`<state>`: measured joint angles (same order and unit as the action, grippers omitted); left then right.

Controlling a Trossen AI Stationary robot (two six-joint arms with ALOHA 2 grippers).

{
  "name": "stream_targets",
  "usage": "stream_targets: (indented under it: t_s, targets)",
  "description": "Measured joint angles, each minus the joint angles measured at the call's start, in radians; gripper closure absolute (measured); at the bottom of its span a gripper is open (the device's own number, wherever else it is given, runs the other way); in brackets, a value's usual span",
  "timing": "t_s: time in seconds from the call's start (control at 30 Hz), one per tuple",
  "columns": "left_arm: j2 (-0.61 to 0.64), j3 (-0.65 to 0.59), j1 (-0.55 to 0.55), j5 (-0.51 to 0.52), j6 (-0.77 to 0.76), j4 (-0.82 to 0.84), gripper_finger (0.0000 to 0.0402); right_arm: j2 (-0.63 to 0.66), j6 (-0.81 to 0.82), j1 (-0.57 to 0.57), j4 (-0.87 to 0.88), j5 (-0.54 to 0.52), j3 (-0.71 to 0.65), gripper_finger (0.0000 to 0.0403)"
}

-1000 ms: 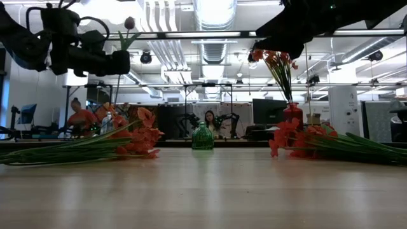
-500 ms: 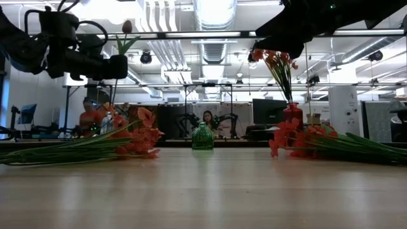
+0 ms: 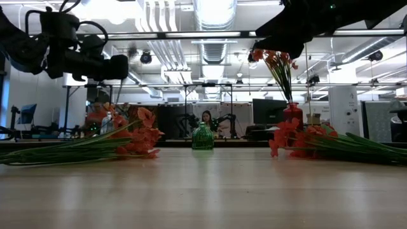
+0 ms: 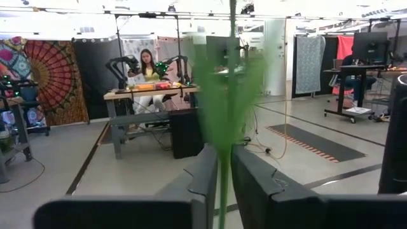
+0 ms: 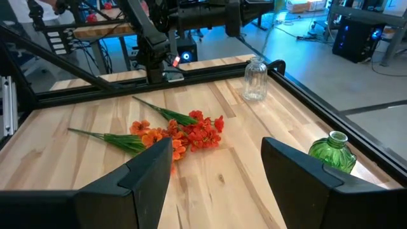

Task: Sort flowers into vase by color
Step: Put the left purple tulip into the transparent vase, then put the right red flower into the green vase

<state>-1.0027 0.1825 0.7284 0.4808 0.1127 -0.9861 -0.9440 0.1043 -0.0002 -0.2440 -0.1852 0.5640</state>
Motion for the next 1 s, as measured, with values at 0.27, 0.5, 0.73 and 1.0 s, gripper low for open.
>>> stream_targets:
  t_s: [0.27,0.5,0.73,1.0]
  targets:
    - [0.006,0.0,-0.001,0.0,0.008,0.05,0.0318,0.0,0.0,0.0,0.0,0.0,0.0,0.017]
    - [0.069,0.0,-0.002,0.001,0.006,0.153,0.029,0.0,0.0,0.0,0.007,0.001,0.0,0.017]
    - [0.151,0.0,-0.008,0.002,0.005,0.24,0.0283,0.0,0.006,0.0,0.007,0.001,0.0,0.017]
    - [0.272,0.0,-0.082,0.0,-0.02,0.396,0.0283,-0.008,0.231,-0.002,0.075,-0.002,0.0,0.017]
